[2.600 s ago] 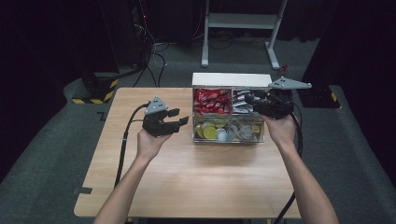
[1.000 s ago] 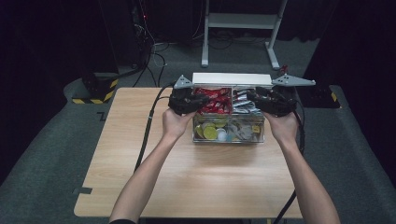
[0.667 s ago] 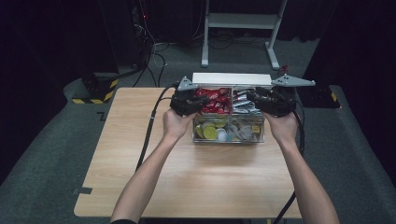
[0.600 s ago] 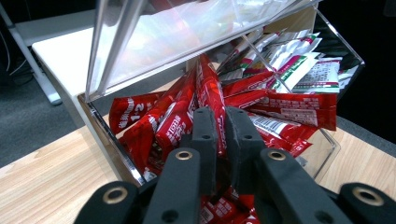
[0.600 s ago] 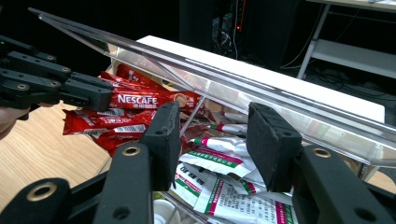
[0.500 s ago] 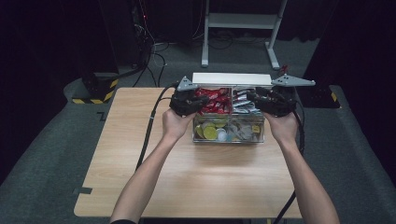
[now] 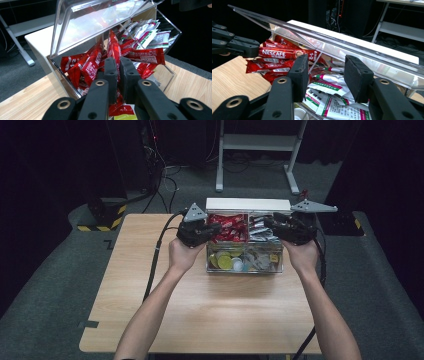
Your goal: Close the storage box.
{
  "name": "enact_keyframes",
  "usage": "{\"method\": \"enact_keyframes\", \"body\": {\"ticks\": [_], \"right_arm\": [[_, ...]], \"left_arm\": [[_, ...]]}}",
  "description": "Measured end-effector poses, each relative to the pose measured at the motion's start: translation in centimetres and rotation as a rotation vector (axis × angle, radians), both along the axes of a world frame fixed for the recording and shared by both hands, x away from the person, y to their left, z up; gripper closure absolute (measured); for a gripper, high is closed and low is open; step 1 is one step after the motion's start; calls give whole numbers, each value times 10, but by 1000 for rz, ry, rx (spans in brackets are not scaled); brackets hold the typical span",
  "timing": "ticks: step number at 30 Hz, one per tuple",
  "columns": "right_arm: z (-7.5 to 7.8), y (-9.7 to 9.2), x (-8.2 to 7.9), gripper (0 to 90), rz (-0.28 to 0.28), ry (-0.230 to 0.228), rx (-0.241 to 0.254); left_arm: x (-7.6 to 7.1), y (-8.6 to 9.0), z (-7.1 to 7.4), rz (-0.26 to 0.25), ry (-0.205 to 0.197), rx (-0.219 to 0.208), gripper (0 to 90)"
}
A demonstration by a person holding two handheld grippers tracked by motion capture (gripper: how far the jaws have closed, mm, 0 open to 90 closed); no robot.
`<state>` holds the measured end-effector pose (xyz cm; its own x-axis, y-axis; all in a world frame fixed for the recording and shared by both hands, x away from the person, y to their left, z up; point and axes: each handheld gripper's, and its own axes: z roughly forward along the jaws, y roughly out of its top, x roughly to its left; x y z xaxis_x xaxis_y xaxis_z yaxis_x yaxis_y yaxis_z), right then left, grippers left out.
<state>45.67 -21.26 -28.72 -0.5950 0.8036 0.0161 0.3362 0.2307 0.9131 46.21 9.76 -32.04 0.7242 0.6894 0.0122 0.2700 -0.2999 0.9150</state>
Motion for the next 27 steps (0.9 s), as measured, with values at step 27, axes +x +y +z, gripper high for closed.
{"method": "enact_keyframes", "body": {"ticks": [27], "right_arm": [[-2, 1, 1, 544, -9, 2, -1]], "left_arm": [[-15, 25, 5, -11, -18, -17, 855]]}}
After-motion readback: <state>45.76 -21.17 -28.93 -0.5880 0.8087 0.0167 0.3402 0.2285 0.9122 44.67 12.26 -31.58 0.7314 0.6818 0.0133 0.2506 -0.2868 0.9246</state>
